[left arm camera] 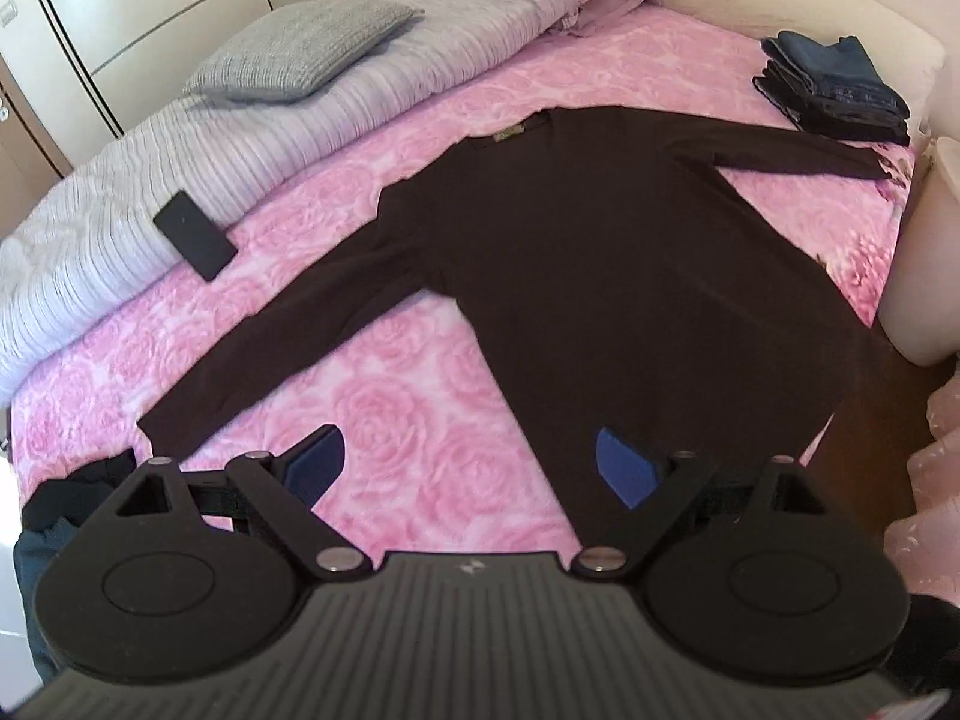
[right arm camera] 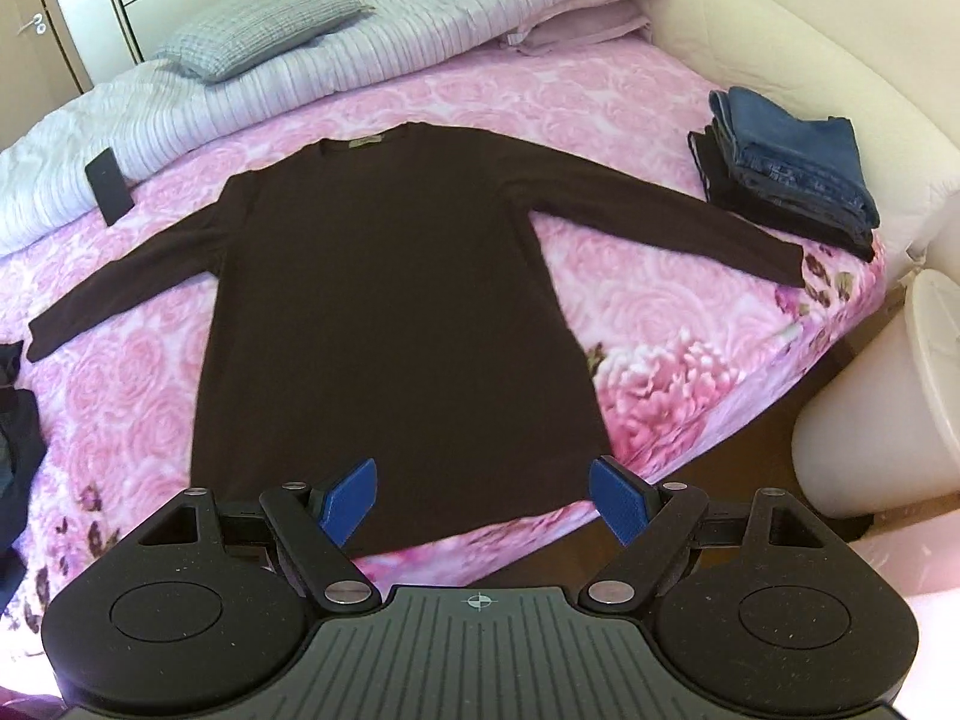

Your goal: Fold clothes

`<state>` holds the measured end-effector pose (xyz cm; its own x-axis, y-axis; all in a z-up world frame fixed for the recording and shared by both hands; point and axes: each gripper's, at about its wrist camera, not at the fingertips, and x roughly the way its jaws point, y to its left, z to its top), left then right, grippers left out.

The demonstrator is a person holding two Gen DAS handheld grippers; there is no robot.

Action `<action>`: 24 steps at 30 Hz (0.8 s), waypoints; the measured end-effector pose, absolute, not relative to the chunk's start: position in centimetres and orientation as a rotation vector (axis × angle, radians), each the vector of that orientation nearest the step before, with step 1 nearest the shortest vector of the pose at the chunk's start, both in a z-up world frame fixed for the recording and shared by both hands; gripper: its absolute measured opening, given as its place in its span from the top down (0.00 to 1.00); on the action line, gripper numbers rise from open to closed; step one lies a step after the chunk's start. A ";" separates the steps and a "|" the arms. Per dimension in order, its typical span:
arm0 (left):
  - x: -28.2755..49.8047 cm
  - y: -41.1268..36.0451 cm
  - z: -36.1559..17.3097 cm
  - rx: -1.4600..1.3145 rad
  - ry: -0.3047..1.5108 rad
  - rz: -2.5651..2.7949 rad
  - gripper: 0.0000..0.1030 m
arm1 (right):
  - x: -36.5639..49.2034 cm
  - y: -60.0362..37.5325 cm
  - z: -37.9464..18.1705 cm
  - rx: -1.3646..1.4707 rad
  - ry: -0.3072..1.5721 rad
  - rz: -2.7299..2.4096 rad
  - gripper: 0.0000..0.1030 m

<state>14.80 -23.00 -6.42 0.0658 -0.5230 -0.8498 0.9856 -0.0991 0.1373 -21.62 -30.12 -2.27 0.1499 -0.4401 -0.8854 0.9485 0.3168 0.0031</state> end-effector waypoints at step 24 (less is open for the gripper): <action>28.5 -18.0 -7.7 0.894 0.688 -1.067 0.14 | -7.6 -31.1 -9.7 0.448 1.013 -0.705 0.21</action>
<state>28.51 -18.03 -7.72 0.3438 -0.4363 -0.8315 0.9375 0.2108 0.2770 -7.57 -31.09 -9.67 0.3417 -0.3234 -0.8824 0.7154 0.6984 0.0210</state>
